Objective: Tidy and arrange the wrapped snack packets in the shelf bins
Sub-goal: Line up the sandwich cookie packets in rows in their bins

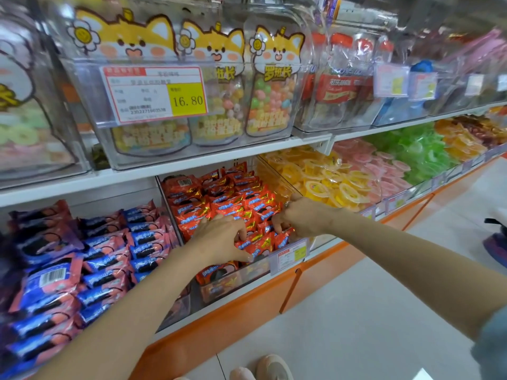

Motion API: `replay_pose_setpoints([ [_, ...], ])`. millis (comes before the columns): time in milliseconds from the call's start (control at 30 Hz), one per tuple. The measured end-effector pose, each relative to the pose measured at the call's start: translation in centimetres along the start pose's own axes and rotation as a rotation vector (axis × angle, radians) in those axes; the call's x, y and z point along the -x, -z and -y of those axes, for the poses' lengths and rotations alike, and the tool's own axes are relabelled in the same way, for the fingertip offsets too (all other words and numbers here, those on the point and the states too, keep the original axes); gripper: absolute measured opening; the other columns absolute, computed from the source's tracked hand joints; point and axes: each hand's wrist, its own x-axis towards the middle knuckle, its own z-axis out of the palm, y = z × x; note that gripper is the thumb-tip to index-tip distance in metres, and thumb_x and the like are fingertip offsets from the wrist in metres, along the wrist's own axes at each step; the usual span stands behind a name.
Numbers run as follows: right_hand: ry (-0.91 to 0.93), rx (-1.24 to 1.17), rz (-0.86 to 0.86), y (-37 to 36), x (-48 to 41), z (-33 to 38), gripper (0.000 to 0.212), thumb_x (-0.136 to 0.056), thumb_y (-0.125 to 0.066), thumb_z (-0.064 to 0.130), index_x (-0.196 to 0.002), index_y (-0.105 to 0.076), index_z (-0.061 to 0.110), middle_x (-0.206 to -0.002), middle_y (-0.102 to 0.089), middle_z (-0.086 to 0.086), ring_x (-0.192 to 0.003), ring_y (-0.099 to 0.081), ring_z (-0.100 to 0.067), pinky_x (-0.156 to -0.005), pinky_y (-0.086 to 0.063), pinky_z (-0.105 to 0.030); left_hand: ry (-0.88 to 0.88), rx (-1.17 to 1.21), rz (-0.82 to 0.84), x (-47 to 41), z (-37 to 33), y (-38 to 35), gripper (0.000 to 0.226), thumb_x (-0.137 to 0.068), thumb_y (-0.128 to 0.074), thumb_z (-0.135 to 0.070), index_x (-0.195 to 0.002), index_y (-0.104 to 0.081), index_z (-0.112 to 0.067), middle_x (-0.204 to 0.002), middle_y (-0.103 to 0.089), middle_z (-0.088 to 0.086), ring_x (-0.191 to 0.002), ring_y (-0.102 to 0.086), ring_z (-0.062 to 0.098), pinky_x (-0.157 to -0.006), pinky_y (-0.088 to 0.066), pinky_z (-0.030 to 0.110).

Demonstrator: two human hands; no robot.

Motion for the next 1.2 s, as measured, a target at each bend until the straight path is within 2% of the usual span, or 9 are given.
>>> replay_pose_setpoints([
  [167, -0.007, -0.030, -0.026, -0.2, 0.1, -0.3, 0.034, -0.081, -0.068, 0.038, -0.111, -0.055, 0.028, -0.098, -0.066, 0.006, -0.089, -0.058, -0.017, -0.080, -0.023, -0.023, 0.014, -0.074, -0.080, 0.0, -1.0, -1.1, 0.032, -0.080, -0.064, -0.045, -0.096, -0.041, -0.028, -0.101, -0.039, -0.006, -0.108, -0.037, 0.018, -0.096, -0.025, 0.039],
  [333, -0.055, -0.294, 0.110, 0.7, -0.5, 0.0, 0.023, -0.083, -0.060, 0.002, -0.103, -0.067, 0.010, -0.096, -0.071, -0.003, -0.087, -0.062, -0.017, -0.060, -0.032, -0.022, 0.017, -0.066, -0.104, -0.1, -1.5, -1.4, 0.028, -0.082, -0.063, -0.042, -0.101, -0.048, -0.029, -0.101, -0.035, -0.005, -0.109, -0.036, 0.018, -0.093, -0.026, 0.039],
  [467, -0.079, -0.391, 0.150, 1.3, -0.8, -0.1, 0.021, -0.082, -0.057, -0.002, -0.094, -0.070, 0.010, -0.087, -0.073, -0.002, -0.076, -0.060, -0.005, -0.068, -0.045, -0.021, 0.002, 0.004, -0.045, -0.1, -1.0, -1.1, 0.032, -0.084, -0.062, -0.044, -0.112, -0.051, -0.033, -0.103, -0.033, -0.005, -0.113, -0.036, 0.019, -0.097, -0.026, 0.041],
  [667, -0.063, -0.341, 0.104, 0.5, -0.8, 0.2, 0.014, -0.083, -0.063, 0.004, -0.093, -0.067, 0.012, -0.089, -0.070, -0.001, -0.078, -0.058, -0.011, -0.063, -0.038, -0.020, -0.022, -0.017, -0.091, 0.0, -1.4, -1.7, 0.028, -0.087, -0.059, -0.042, -0.114, -0.054, -0.035, -0.105, -0.033, -0.004, -0.116, -0.034, 0.019, -0.096, -0.025, 0.040],
  [767, -0.103, -0.428, -0.024, 1.5, -0.9, -0.1, 0.016, -0.082, -0.060, 0.001, -0.091, -0.069, 0.011, -0.085, -0.069, 0.001, -0.073, -0.054, -0.008, -0.067, -0.041, -0.021, -0.028, -0.022, -0.073, 0.5, -1.2, -1.1, 0.030, -0.088, -0.058, -0.044, -0.116, -0.055, -0.034, -0.112, -0.040, -0.003, -0.116, -0.035, 0.019, -0.097, -0.025, 0.041],
  [867, -0.162, -0.644, -0.246, 3.3, -2.1, 0.5, 0.018, -0.084, -0.056, -0.001, -0.086, -0.068, 0.012, -0.078, -0.065, 0.004, -0.066, -0.055, -0.002, -0.069, -0.043, -0.020, 0.013, 0.015, -0.240, 1.4, 0.0, 0.9, 0.030, -0.087, -0.056, -0.048, -0.112, -0.058, -0.031, -0.116, -0.049, -0.005, -0.114, -0.038, 0.017, -0.095, -0.026, 0.037],
  [1000, -0.204, -0.822, -0.412, 5.1, -6.7, 2.1, 0.022, -0.087, -0.065, 0.013, -0.109, -0.067, 0.011, -0.109, -0.068, -0.004, -0.098, -0.060, -0.013, -0.081, -0.042, -0.018, 0.172, 0.091, -0.528, 3.0, 3.8, 3.0, 0.021, -0.088, -0.060, -0.037, -0.106, -0.062, -0.025, -0.111, -0.061, -0.004, -0.106, -0.055, 0.018, -0.089, -0.042, 0.035],
  [1100, -0.145, -0.813, -0.417, 6.3, -11.2, 4.2, 0.043, -0.088, -0.065, 0.022, -0.129, -0.055, 0.013, -0.132, -0.056, -0.004, -0.122, -0.050, -0.019, -0.093, -0.035, -0.020, 0.273, 0.185, -0.594, 4.0, 6.5, 2.8, 0.014, -0.086, -0.064, -0.025, -0.099, -0.065, -0.019, -0.102, -0.063, 0.003, -0.097, -0.058, 0.023, -0.077, -0.045, 0.033],
  [1200, -0.138, -0.790, -0.377, 6.9, -14.9, 6.0, 0.058, -0.091, -0.060, 0.027, -0.143, -0.035, 0.016, -0.148, -0.038, -0.005, -0.134, -0.037, -0.022, -0.101, -0.030, -0.024, 0.298, 0.280, -0.654, 4.3, 8.0, 2.7, 0.011, -0.084, -0.066, -0.017, -0.094, -0.066, -0.013, -0.098, -0.061, 0.006, -0.091, -0.058, 0.024, -0.078, -0.044, 0.033],
])
